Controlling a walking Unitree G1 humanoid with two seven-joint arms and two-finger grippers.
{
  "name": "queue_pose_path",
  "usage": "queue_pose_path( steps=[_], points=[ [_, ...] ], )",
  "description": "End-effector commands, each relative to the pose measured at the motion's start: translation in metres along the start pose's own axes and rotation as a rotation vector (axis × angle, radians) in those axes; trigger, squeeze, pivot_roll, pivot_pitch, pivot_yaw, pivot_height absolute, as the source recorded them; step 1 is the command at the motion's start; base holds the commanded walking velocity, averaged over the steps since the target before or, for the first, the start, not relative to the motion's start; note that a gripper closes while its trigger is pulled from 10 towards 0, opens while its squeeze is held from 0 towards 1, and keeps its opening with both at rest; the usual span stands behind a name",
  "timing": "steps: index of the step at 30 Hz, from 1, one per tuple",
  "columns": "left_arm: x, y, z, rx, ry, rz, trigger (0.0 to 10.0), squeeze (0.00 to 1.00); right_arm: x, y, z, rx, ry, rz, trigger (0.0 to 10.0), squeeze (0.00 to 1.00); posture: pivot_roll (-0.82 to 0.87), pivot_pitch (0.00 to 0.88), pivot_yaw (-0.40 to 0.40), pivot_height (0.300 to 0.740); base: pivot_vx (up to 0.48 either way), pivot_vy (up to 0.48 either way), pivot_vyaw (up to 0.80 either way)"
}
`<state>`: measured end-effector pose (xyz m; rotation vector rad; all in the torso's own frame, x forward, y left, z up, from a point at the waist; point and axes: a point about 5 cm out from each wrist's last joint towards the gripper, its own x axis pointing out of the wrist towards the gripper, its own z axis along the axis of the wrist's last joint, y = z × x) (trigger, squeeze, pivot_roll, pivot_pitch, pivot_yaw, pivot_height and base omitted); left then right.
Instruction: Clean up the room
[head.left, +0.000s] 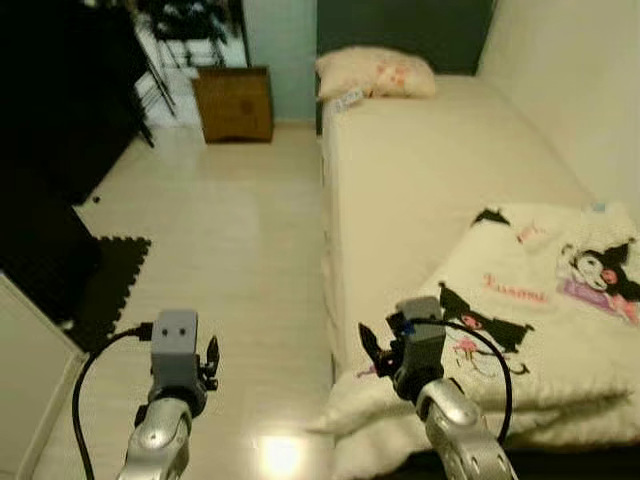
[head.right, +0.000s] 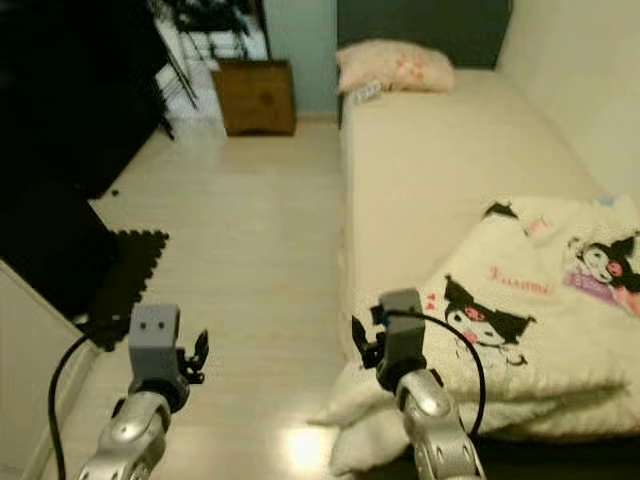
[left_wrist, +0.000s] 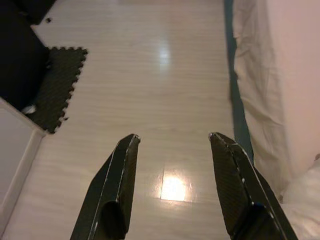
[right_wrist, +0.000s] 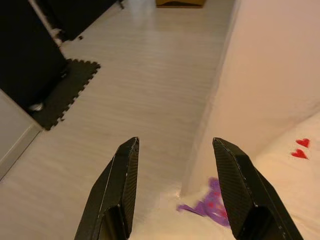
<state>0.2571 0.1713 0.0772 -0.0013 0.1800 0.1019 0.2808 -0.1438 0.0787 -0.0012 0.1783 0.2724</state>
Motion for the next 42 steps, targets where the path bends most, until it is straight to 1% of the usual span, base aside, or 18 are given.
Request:
queue_pose_path(
  steps=[1,31,34,40,42],
  points=[
    [-0.002,-0.001,-0.004,0.011,0.016,-0.002,10.0,0.00,-0.004,-0.004,-0.006,-0.001,0.019,-0.011,10.0,0.00,-0.06,0.128,0.018,0.733,0.000,-0.420,0.00],
    [-0.001,0.004,-0.002,0.014,0.010,0.018,10.0,0.00,0.000,-0.003,-0.003,-0.018,0.011,-0.001,10.0,0.00,-0.06,0.137,0.013,0.733,0.000,-0.420,0.00],
    [-0.001,0.006,-0.003,-0.010,0.011,0.029,10.0,0.00,0.000,-0.003,-0.003,-0.016,0.010,-0.002,10.0,0.00,-0.06,0.140,0.015,0.733,0.000,0.000,0.00],
    [-0.002,0.009,-0.001,-0.012,-0.003,0.041,10.0,0.00,0.000,-0.004,-0.003,-0.014,0.009,-0.005,10.0,0.00,-0.06,0.142,0.015,0.733,0.000,0.000,0.00],
    [-0.003,0.010,0.001,-0.017,-0.021,0.046,10.0,0.00,0.000,-0.004,-0.002,-0.014,0.008,-0.005,10.0,0.00,-0.06,0.144,0.014,0.733,0.000,0.000,0.00]
  ],
)
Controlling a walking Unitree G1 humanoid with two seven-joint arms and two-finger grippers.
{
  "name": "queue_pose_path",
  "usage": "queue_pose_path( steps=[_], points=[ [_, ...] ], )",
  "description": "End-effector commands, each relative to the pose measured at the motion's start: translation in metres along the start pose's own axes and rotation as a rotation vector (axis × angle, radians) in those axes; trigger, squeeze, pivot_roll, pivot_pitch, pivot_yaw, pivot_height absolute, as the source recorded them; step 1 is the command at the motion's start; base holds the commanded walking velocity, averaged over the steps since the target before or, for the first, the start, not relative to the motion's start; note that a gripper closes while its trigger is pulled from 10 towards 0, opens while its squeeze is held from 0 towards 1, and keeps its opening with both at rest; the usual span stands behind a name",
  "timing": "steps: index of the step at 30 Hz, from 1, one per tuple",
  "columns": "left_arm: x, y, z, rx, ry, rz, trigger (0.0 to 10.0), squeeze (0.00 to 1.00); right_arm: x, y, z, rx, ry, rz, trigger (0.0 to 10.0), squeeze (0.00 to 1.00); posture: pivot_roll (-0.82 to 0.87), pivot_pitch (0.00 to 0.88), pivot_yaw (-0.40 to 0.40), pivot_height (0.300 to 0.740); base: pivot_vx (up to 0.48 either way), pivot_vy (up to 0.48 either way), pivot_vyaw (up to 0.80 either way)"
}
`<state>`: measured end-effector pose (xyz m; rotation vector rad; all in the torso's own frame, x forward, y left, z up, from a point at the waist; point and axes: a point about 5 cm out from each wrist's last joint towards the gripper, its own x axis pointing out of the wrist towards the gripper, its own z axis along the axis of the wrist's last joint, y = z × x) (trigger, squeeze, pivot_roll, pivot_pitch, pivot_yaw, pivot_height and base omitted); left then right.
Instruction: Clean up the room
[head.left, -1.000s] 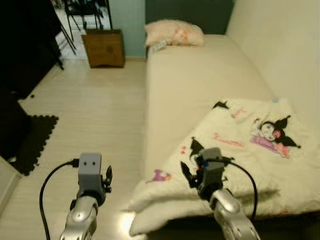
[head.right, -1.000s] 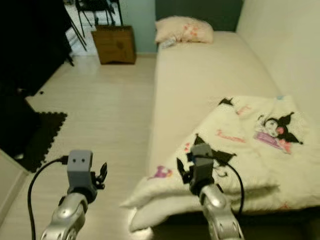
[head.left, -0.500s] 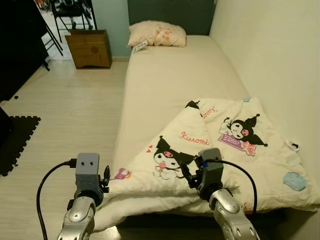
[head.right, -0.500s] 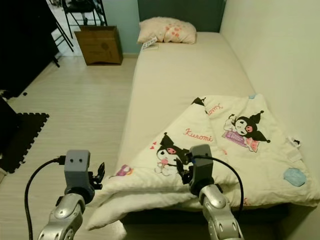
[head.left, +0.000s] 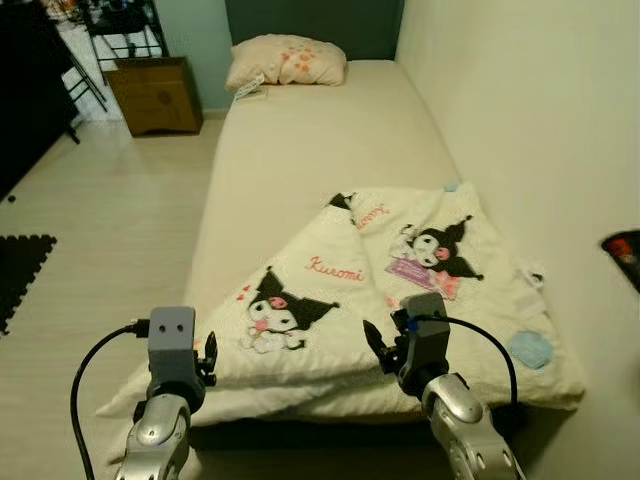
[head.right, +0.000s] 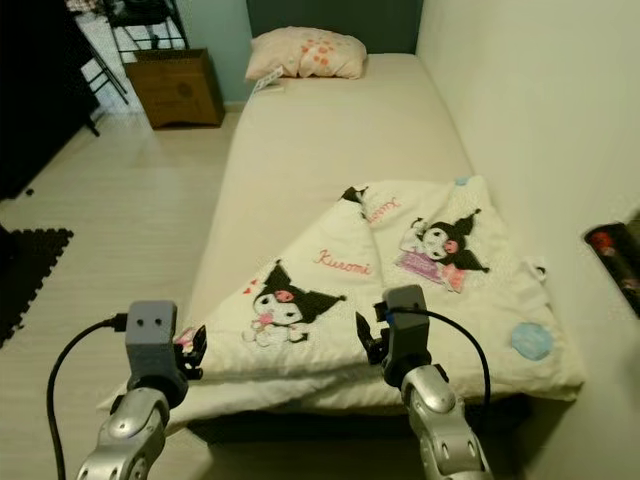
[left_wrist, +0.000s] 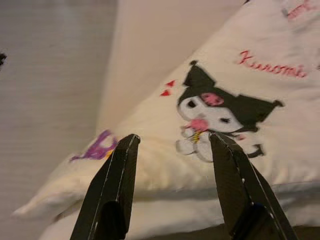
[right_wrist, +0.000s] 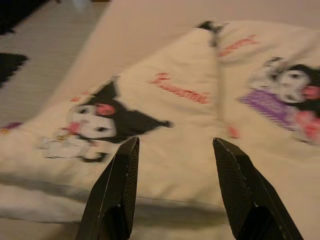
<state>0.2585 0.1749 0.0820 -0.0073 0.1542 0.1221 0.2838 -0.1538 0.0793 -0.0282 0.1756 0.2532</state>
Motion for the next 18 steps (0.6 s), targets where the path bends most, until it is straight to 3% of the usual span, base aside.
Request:
queue_pose_path(
  steps=[1,6,8,18],
  points=[
    [-0.0036,0.0066,-0.0039,-0.007,0.004,0.027,10.0,0.00,-0.0002,0.0064,-0.0032,0.011,0.007,0.017,10.0,0.00,-0.06,0.144,0.014,0.733,0.000,0.000,0.00],
    [-0.0052,0.0075,-0.0028,-0.011,-0.004,0.030,10.0,0.00,-0.0008,0.0065,-0.0042,0.012,0.009,0.018,10.0,0.00,-0.06,0.148,0.012,0.733,0.000,0.480,0.00],
    [-0.0063,0.0088,-0.0014,0.023,-0.012,0.037,10.0,0.00,-0.0016,0.0067,-0.0054,0.018,0.011,0.016,10.0,0.00,-0.05,0.147,0.014,0.733,0.000,0.000,0.00],
    [-0.0051,0.0068,-0.0009,0.028,-0.001,0.014,10.0,0.00,-0.0017,0.0044,-0.0064,0.050,0.009,-0.011,10.0,0.00,-0.05,0.147,0.020,0.733,0.000,0.000,0.00]
  ],
)
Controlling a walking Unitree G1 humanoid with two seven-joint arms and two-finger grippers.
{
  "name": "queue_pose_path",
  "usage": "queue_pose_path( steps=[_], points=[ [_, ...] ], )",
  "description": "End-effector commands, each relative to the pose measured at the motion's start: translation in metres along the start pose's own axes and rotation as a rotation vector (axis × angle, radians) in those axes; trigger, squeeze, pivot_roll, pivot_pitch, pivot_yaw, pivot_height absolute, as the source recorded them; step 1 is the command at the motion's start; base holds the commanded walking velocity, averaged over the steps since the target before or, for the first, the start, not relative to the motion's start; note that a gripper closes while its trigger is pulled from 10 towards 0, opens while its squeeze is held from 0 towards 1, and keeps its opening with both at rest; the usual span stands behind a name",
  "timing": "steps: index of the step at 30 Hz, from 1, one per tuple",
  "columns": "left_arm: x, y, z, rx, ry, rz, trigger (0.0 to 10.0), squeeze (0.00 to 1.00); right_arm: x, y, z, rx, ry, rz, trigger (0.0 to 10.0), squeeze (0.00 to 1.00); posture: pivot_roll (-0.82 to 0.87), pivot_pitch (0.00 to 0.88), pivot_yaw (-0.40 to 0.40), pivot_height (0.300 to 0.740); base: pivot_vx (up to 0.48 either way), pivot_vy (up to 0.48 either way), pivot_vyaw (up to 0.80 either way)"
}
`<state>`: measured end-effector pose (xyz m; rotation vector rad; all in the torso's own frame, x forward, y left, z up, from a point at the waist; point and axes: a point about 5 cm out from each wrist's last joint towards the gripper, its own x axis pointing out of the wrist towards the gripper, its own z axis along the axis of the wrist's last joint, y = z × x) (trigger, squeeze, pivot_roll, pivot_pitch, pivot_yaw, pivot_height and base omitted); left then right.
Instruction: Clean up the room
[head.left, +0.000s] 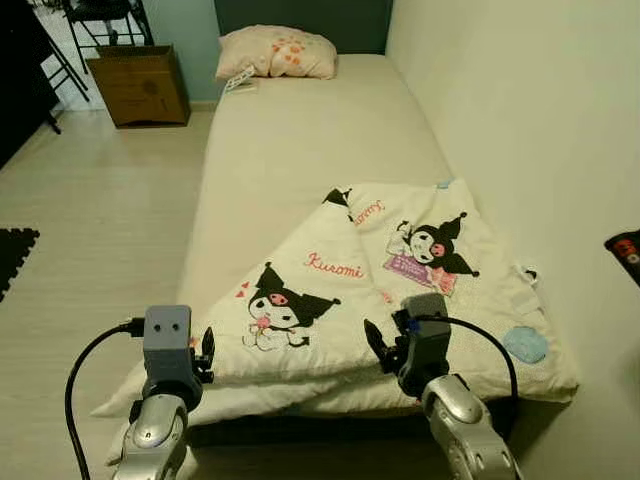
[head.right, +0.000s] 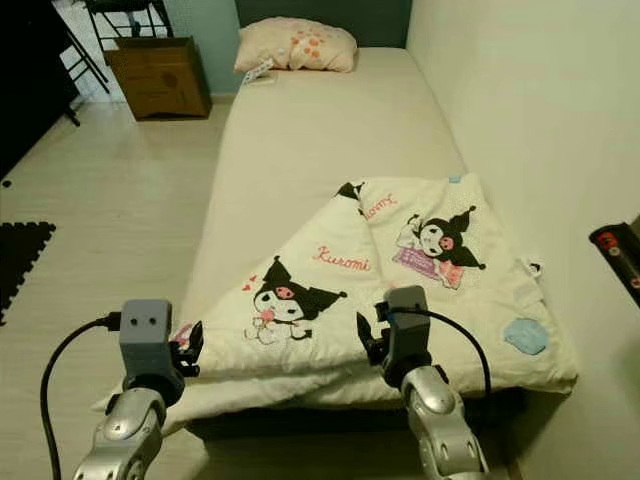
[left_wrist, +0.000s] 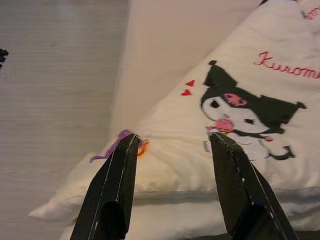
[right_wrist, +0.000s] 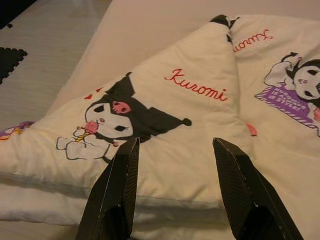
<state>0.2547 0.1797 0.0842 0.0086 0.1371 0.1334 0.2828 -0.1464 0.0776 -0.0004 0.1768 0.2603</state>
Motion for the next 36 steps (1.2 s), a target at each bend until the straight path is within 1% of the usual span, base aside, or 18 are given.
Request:
queue_pose_path(
  steps=[1,6,8,13,25,36],
  points=[
    [-0.0016,0.0016,-0.0026,0.014,0.017,0.001,10.0,0.00,-0.0029,-0.0031,-0.0048,0.023,0.011,-0.020,10.0,0.00,-0.05,0.147,0.020,0.733,0.000,0.000,0.00],
    [-0.0012,-0.0003,-0.0038,0.020,0.023,-0.004,10.0,0.00,-0.0030,-0.0048,-0.0040,0.022,0.011,-0.026,10.0,0.00,-0.06,0.144,0.021,0.733,0.000,0.000,0.00],
    [-0.0007,-0.0007,-0.0037,0.023,0.024,-0.006,10.0,0.00,-0.0031,-0.0052,-0.0039,0.035,0.014,-0.023,10.0,0.00,-0.06,0.144,0.021,0.733,0.000,0.000,0.41],
    [0.0002,-0.0012,-0.0033,0.029,0.022,-0.010,10.0,0.00,-0.0033,-0.0056,-0.0028,0.009,0.008,-0.028,10.0,0.00,-0.06,0.143,0.022,0.733,0.000,0.000,0.80],
    [0.0006,-0.0005,-0.0047,0.034,0.033,-0.025,10.0,0.00,-0.0026,-0.0029,-0.0015,0.024,-0.002,-0.027,10.0,0.00,-0.05,0.146,0.032,0.733,0.000,0.000,0.80],
    [0.0029,-0.0025,-0.0037,0.037,0.032,-0.032,10.0,0.00,-0.0036,-0.0066,-0.0012,0.021,-0.010,-0.052,10.0,0.00,-0.06,0.146,0.043,0.733,0.000,0.000,0.77]
  ],
)
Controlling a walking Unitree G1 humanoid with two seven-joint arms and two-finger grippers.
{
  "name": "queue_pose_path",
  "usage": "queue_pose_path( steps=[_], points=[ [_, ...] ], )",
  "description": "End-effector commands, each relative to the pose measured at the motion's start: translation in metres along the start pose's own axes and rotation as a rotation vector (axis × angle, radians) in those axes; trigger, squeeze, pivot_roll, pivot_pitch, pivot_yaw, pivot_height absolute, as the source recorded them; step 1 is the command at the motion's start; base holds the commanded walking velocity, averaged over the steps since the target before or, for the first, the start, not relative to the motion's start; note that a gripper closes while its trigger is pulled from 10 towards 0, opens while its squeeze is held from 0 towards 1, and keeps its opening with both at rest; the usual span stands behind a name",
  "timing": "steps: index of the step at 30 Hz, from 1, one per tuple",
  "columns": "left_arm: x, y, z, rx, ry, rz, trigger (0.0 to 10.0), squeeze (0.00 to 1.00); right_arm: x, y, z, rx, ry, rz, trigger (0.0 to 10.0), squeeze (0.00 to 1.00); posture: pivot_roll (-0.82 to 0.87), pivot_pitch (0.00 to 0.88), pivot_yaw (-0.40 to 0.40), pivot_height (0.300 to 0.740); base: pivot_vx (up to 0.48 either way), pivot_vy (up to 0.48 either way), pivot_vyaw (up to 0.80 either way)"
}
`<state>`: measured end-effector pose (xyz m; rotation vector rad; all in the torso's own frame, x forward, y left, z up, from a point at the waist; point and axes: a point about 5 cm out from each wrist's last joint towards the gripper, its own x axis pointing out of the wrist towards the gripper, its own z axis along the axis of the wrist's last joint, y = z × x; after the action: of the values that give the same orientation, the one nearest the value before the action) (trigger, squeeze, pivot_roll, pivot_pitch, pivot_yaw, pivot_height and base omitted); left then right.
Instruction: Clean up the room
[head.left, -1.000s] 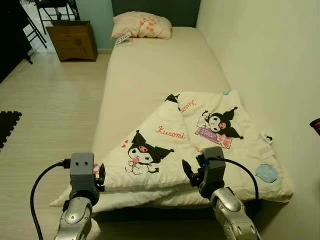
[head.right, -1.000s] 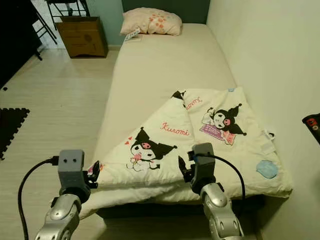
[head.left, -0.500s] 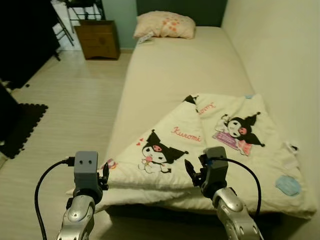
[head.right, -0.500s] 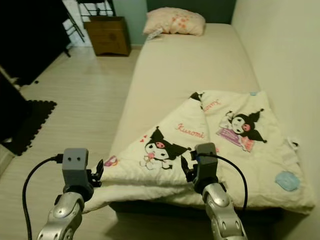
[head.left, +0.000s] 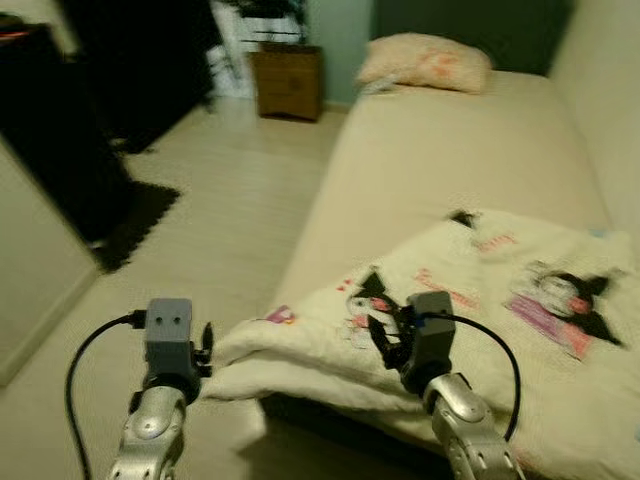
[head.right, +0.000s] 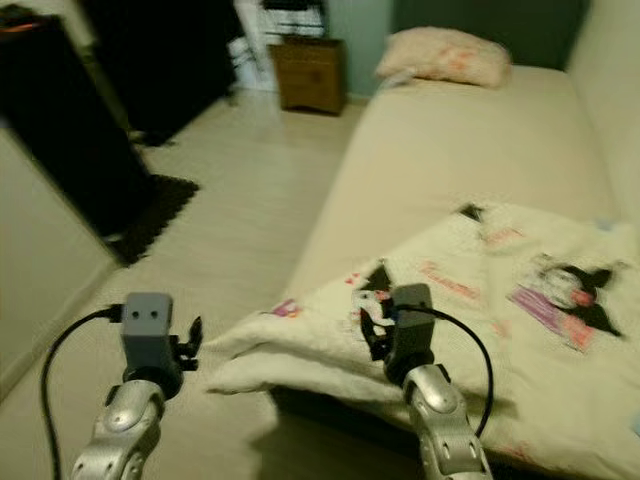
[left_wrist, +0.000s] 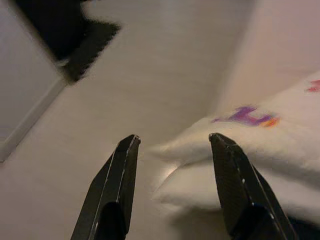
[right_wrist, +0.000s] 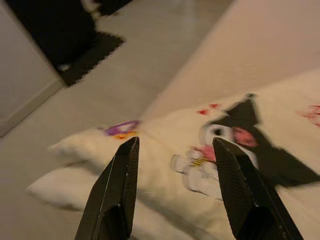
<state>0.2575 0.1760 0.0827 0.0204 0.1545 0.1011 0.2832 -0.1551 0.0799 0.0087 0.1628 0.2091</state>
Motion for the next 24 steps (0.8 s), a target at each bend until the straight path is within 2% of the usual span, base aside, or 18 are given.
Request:
queue_pose_path(
  steps=[1,19,24],
  points=[
    [0.0006,0.0016,-0.0026,0.022,0.016,-0.001,10.0,0.00,-0.0017,0.0014,-0.0032,0.007,0.004,-0.006,10.0,0.00,-0.06,0.146,0.043,0.733,0.000,0.000,0.64],
    [0.0016,0.0054,-0.0014,0.002,0.019,0.030,10.0,0.00,-0.0008,-0.0002,-0.0031,0.018,0.007,-0.021,10.0,0.00,-0.06,0.149,0.037,0.733,0.000,0.000,0.04],
    [0.0029,0.0055,-0.0004,0.002,0.016,0.035,10.0,0.00,-0.0007,-0.0010,-0.0026,0.014,0.004,-0.023,10.0,0.00,-0.06,0.149,0.038,0.733,0.000,-0.450,0.00]
  ],
)
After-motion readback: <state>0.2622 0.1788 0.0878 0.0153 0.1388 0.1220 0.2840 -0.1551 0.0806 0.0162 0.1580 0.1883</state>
